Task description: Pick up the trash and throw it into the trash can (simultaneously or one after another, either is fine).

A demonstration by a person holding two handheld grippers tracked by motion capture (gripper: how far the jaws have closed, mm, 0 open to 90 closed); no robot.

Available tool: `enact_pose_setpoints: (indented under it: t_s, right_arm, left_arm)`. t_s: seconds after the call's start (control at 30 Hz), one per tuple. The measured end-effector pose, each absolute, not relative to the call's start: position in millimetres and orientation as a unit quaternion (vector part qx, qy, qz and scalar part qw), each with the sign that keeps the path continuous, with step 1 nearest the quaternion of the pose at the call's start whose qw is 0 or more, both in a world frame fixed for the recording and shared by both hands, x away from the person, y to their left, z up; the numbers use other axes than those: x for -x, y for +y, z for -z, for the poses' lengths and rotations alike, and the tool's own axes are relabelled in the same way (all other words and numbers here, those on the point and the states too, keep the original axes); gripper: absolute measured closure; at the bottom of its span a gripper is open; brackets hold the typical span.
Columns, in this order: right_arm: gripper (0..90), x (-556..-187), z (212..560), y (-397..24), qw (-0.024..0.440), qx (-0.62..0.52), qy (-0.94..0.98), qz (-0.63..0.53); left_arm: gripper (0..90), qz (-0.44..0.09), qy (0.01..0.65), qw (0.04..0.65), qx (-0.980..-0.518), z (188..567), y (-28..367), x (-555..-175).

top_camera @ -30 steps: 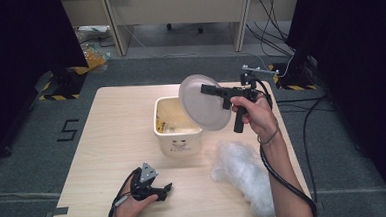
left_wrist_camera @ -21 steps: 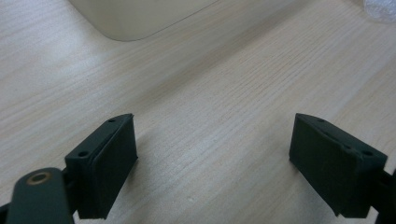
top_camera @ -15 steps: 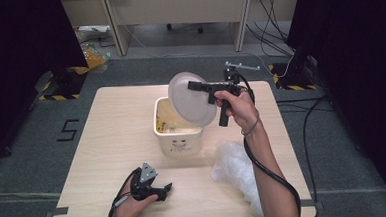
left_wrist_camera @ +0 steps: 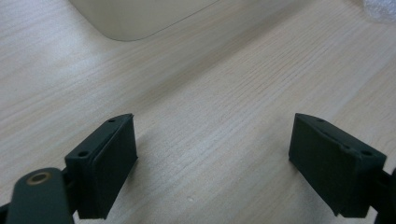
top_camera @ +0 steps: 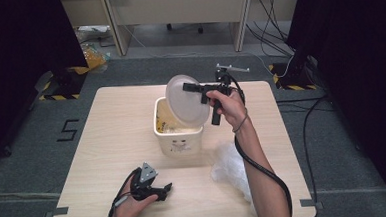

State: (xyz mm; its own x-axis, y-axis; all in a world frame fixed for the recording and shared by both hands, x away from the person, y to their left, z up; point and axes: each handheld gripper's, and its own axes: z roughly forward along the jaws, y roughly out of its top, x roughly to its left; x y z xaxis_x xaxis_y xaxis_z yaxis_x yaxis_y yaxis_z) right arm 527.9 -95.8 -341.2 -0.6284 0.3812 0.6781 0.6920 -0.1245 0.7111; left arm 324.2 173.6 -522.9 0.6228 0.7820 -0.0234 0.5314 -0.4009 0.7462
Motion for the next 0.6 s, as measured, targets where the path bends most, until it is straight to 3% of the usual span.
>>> enact_pose_setpoints:
  t_s: [0.3,0.6]
  right_arm:
    - [83.2,-530,360,-86,0.14,0.418,-0.651,0.618]
    - [67.4,-533,370,-87,0.123,0.432,-0.664,0.597]
  left_arm:
    - [14.3,-0.168,0.4,0.373,-0.82,523,174,-324]
    - [14.3,-0.168,0.4,0.373,-0.82,523,174,-324]
